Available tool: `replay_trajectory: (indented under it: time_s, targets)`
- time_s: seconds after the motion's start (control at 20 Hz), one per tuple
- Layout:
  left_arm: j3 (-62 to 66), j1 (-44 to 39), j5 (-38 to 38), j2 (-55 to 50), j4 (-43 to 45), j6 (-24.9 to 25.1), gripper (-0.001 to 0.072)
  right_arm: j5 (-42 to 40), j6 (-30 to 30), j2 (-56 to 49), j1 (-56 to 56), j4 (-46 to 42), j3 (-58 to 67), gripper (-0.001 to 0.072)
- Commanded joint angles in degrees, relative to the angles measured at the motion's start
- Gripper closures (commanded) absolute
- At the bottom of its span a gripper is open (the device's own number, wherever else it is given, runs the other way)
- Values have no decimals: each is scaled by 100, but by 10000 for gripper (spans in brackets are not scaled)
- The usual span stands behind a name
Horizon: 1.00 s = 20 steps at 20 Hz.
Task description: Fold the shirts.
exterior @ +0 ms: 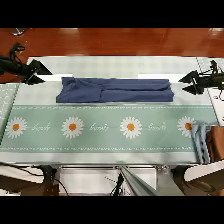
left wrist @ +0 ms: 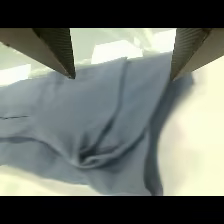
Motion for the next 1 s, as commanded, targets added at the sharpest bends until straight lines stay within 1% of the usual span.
replay_trajectory:
  time_s: [0.0,0.05,0.15,0.3,0.35,0.4,0.45,0.5,0.55,0.65,0.75,0.95]
  targets:
    - [-1370,-55,1215,1346,-855,612,1,229,-144,-190,142,-308,28,90]
    - [-1821,-181,1537,1698,-1069,752,1,229,-142,-278,260,-299,28,90]
    - [-2435,-402,1836,2135,-1298,817,1,260,-144,-463,494,-162,28,90]
    - [-2809,-776,1825,2247,-1344,872,1,262,-299,-643,850,350,31,91]
    - [-2833,-927,1834,2210,-1344,949,1,210,-310,-638,966,404,35,125]
    - [-2833,-1062,1869,2168,-1344,966,3,210,-278,-623,1049,433,59,359]
    - [-2830,-1202,1930,2131,-1346,964,64,310,-232,-597,1071,466,103,672]
    - [-2830,-1309,1950,2109,-1346,964,450,446,-258,-496,1069,501,105,691]
    - [-2830,-1405,1978,2098,-1349,984,685,549,-267,-334,1016,402,105,691]
    - [-2828,-1617,1987,2098,-1349,1049,690,728,-190,190,881,-125,72,692]
    - [-2830,-1965,2017,2076,-1344,1049,690,850,-160,955,761,-555,-223,692]
    - [-2651,-3056,2369,1615,-1342,881,691,824,-219,3071,691,-925,-1770,692]
